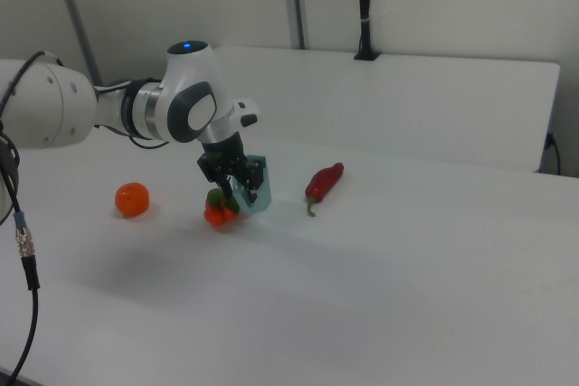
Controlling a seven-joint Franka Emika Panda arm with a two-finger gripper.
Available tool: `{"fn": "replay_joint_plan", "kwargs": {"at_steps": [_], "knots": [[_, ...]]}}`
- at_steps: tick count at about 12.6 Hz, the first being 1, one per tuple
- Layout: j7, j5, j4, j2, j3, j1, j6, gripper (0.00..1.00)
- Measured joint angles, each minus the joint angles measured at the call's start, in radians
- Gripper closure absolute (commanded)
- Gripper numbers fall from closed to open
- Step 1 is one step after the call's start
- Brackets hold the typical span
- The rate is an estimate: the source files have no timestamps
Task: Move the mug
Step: 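Move the open gripper down over the teal mug's rim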
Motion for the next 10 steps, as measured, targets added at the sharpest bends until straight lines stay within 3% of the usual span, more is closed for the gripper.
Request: {"fn": "replay_joint_plan", "kwargs": {"at_steps": [5, 10], "knots": [[0.000, -0.012, 0.000, 0.007, 0.000, 0.001, 0.016, 0.60], [0.000, -0.014, 0.001, 0.014, 0.000, 0.002, 0.039, 0.93]]}}
